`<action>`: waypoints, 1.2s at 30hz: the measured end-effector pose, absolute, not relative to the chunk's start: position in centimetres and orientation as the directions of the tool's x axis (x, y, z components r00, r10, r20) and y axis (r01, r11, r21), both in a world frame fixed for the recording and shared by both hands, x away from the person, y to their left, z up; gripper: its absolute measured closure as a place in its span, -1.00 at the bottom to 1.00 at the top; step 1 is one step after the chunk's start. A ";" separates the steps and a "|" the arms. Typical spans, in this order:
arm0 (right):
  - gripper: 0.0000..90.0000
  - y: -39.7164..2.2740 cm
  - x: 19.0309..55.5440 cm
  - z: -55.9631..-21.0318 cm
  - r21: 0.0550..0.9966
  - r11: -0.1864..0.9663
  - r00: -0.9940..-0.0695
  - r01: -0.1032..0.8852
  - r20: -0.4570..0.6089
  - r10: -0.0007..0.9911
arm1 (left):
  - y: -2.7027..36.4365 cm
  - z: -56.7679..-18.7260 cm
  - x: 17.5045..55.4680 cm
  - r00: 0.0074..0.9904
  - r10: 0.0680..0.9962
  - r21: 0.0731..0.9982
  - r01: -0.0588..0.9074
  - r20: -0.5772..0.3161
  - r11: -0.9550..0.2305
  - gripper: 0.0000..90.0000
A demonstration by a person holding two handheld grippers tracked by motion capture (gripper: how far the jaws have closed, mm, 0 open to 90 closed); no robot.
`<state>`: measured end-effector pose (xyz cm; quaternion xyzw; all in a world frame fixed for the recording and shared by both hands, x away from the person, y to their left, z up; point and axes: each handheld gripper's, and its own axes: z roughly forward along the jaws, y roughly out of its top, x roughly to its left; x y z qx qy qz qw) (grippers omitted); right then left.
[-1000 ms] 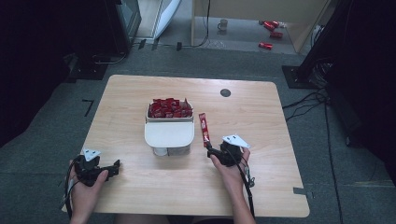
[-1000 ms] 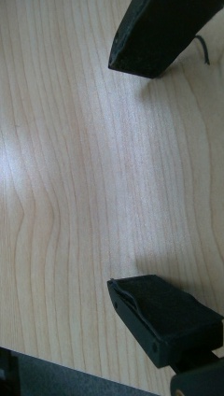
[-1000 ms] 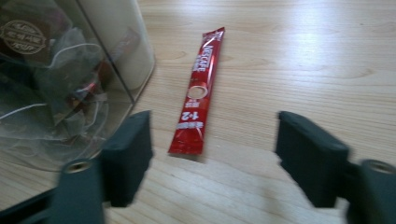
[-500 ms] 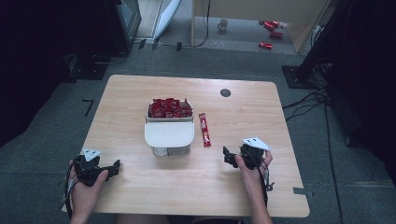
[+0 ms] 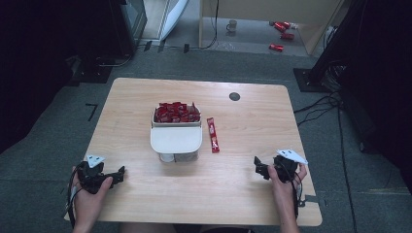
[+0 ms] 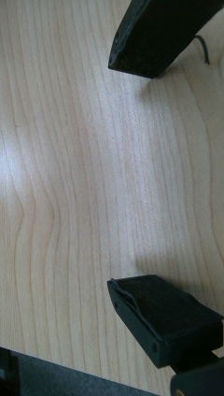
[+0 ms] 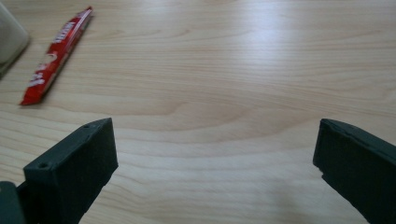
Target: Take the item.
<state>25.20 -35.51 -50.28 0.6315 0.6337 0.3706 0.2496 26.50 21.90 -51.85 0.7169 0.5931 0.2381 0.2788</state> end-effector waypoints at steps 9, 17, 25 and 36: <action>-1.00 -39.4 23.5 -51.5 0.760 -0.113 0.008 0.641 0.140 0.990 | 21.9 -51.8 26.5 0.183 0.983 0.682 0.718 0.011 -0.141 -1.00; -1.00 -41.4 22.0 -51.9 0.739 -0.125 0.040 0.662 0.132 0.990 | 21.9 -51.8 26.5 0.183 0.983 0.682 0.718 0.011 -0.141 -1.00; -1.00 -42.3 20.8 -52.3 0.707 -0.122 0.056 0.696 0.116 0.992 | 21.9 -51.9 26.5 0.182 0.983 0.682 0.717 0.010 -0.140 -1.00; -1.00 -41.5 20.7 -52.7 0.709 -0.038 0.026 0.704 0.028 0.999 | 21.9 -51.9 26.5 0.182 0.983 0.683 0.717 0.010 -0.140 -1.00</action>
